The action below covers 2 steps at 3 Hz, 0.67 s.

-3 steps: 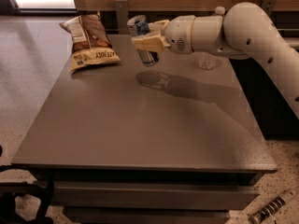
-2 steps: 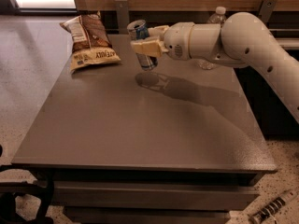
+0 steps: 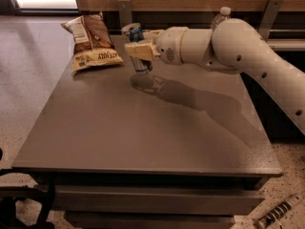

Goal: Place redbull can upright

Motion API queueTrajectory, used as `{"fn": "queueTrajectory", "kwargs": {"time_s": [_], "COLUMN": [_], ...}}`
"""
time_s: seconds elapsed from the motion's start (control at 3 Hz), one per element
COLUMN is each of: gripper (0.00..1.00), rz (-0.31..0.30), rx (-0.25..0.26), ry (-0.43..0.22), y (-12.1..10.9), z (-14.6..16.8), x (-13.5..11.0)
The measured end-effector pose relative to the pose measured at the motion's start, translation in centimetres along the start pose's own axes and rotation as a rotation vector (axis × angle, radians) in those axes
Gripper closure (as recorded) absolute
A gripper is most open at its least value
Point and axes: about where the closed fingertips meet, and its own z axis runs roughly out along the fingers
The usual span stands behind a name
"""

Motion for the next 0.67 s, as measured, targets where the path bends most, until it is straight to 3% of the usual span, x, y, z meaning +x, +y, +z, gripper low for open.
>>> {"fn": "queueTrajectory", "kwargs": {"time_s": [0.67], "gripper": [1.0], "rz": [-0.006], "rx": [-0.022], "ry": [-0.031], "y": [0.32], "z": [1.9], "x": [1.08]}}
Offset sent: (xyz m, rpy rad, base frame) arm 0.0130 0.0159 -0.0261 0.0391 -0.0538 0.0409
